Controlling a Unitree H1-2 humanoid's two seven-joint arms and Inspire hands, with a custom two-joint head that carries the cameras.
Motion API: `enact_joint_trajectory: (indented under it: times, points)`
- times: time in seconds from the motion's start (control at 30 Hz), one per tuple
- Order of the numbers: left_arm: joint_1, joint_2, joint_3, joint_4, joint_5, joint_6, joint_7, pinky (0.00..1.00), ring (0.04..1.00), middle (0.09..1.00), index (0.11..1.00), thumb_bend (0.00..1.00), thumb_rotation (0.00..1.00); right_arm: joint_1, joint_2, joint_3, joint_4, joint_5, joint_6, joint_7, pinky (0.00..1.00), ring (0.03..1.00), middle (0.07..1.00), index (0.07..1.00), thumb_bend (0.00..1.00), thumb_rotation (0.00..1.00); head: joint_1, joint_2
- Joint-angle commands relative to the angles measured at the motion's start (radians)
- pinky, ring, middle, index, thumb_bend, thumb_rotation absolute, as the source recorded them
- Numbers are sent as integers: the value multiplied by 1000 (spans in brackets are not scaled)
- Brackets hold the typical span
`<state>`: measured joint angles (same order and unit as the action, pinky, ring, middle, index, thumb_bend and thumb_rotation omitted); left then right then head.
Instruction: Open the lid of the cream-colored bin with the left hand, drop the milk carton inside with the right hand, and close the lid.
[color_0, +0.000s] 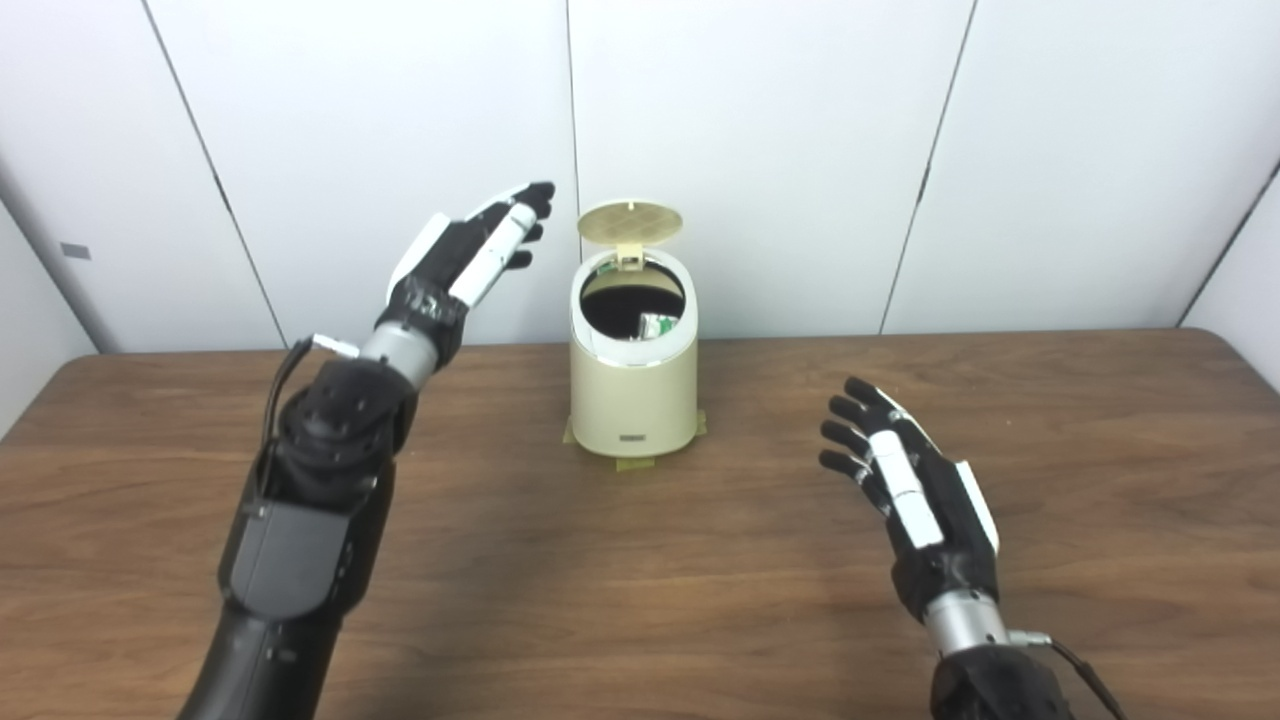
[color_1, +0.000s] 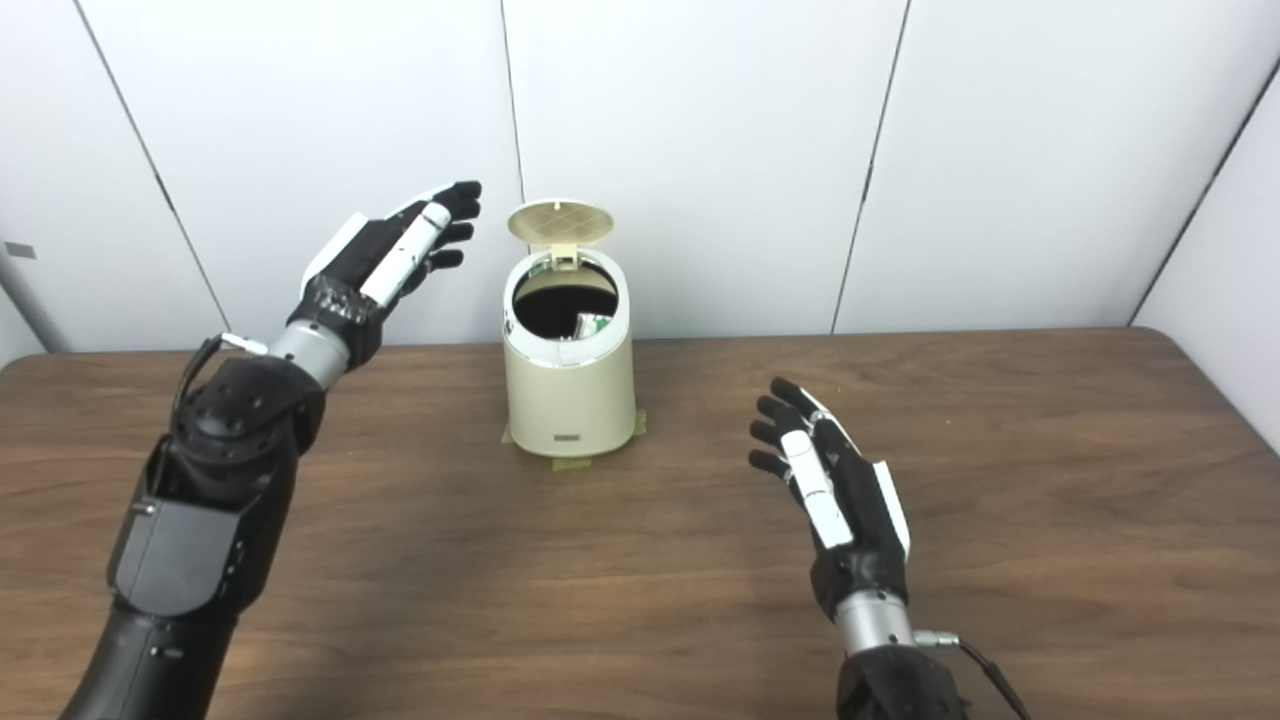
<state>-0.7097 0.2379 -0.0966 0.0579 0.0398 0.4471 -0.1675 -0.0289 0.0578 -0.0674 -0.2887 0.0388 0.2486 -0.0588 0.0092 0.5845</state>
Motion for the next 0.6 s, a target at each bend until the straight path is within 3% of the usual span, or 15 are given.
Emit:
enact_joint_trajectory:
  times: [0.0,0.2,0.47,0.57]
  points:
    - [-93,20,-14,15,28,-62,-14,907,933,929,921,388,892,-9,4,9,-4,-12,-80,-3,760,825,836,867,453,813,-1,-3]
    - [-183,24,-66,126,61,-107,-66,868,920,912,905,392,900,5,4,58,17,-136,-100,-41,683,779,803,858,403,985,2,-7]
    - [-242,36,-124,185,128,-141,-106,905,925,903,912,401,991,15,16,89,39,-216,-109,-74,659,749,773,857,379,1000,-3,-14]
    - [-247,44,-146,186,172,-146,-107,883,897,873,878,432,913,17,14,101,39,-254,-92,-81,653,745,773,866,374,1000,-4,-14]
